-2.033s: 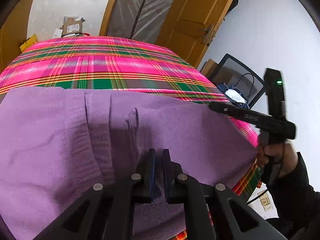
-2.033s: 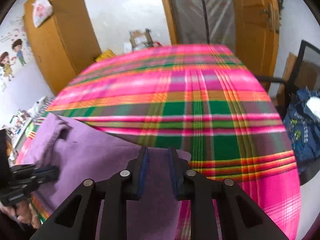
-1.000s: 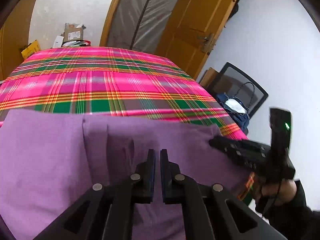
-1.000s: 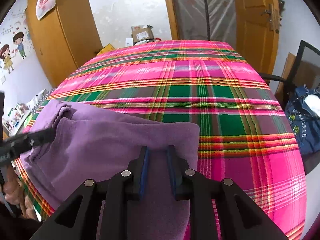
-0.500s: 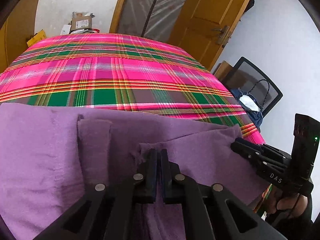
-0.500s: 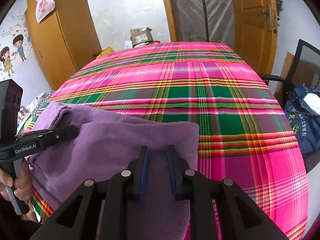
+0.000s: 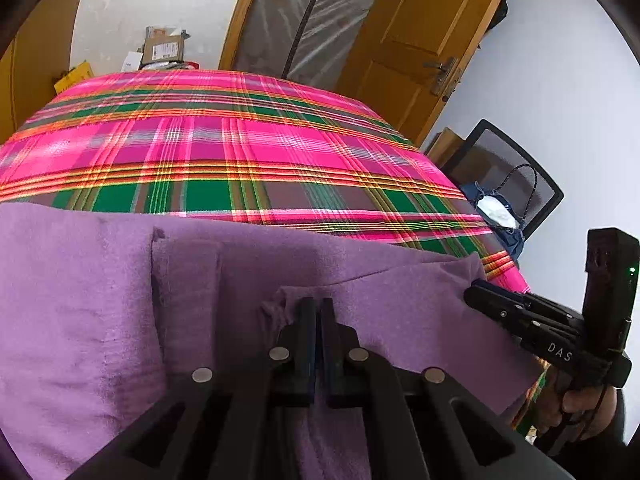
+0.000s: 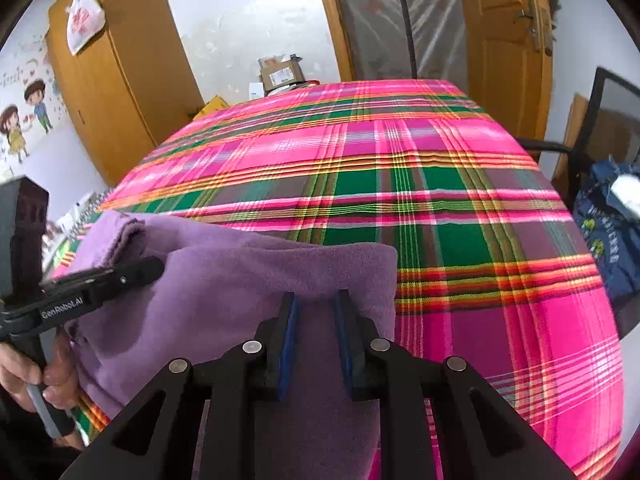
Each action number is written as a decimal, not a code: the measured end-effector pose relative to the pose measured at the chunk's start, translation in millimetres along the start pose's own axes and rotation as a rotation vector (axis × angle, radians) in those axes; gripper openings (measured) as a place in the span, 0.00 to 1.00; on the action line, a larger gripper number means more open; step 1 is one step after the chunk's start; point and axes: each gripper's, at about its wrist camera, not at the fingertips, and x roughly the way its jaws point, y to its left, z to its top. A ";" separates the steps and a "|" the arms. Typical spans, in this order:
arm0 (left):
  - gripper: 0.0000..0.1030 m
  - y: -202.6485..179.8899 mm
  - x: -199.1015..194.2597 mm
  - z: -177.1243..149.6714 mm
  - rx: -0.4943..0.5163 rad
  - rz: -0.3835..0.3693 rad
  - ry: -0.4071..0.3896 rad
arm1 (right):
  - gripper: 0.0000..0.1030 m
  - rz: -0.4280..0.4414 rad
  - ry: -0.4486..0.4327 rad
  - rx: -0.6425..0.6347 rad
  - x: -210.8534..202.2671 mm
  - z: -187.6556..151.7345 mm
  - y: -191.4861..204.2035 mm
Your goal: Fold clothes
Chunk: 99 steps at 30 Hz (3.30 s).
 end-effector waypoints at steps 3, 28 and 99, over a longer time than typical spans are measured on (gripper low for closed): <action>0.03 1.0 -9.1 -2.3 -0.024 0.000 0.008 | 0.19 0.009 -0.019 0.047 -10.0 -2.3 -2.4; 0.09 0.7 -48.5 -28.2 0.021 -0.020 -0.037 | 0.19 -0.026 -0.018 -0.095 -39.9 -33.5 16.4; 0.00 -5.3 -38.2 -38.9 0.086 -0.025 -0.009 | 0.16 0.025 -0.057 -0.050 -52.8 -18.4 -2.6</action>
